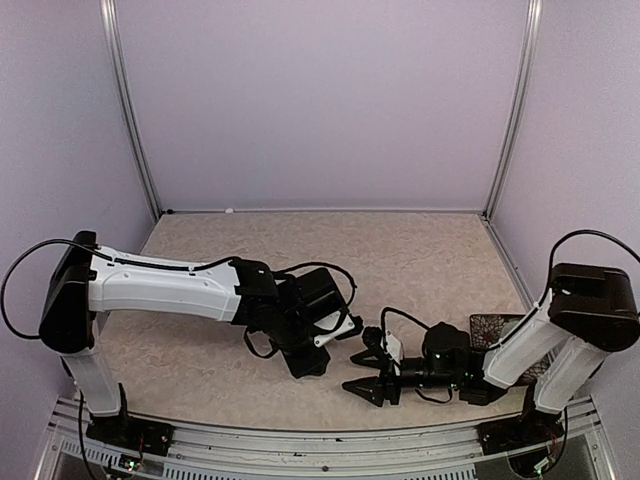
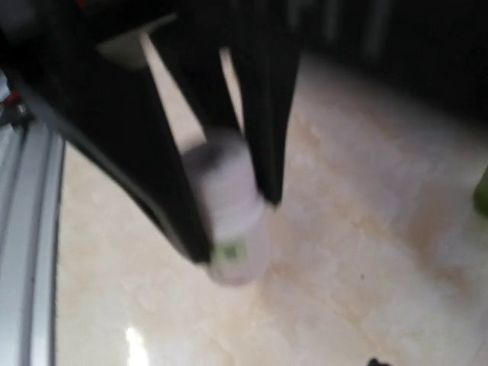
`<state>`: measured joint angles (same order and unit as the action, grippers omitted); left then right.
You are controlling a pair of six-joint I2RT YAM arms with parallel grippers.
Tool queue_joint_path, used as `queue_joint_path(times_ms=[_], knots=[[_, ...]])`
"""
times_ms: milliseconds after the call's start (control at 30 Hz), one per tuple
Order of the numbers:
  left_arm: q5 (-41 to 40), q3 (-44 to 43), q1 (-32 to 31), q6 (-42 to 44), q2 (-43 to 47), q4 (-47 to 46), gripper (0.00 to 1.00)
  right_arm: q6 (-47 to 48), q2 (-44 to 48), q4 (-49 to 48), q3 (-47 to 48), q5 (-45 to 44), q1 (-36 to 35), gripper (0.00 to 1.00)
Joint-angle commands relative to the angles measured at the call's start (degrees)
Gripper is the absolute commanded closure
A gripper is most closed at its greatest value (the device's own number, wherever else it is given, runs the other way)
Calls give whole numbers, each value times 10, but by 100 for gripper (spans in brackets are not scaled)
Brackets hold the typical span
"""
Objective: Sort the pills into containers
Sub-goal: Pick up the pill bottle from the center of the board, then pass from the left arm to the right
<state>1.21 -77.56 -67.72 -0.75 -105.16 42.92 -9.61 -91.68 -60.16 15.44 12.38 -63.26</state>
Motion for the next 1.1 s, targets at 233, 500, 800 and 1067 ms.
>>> queue_joint_path(times_ms=[233, 500, 800, 1067], knots=[[10, -56, -15, -1, 33, 32, 76, 44, -135, -191, 59, 8, -7, 32], [6, -60, -16, -8, 32, 27, 76, 61, -168, -263, 72, 14, -11, 36], [6, -63, -17, -11, 33, 25, 77, 37, -213, -409, 49, 36, -11, 47], [5, -63, -17, -14, 35, 22, 77, 33, -227, -430, 56, 50, -11, 51]])
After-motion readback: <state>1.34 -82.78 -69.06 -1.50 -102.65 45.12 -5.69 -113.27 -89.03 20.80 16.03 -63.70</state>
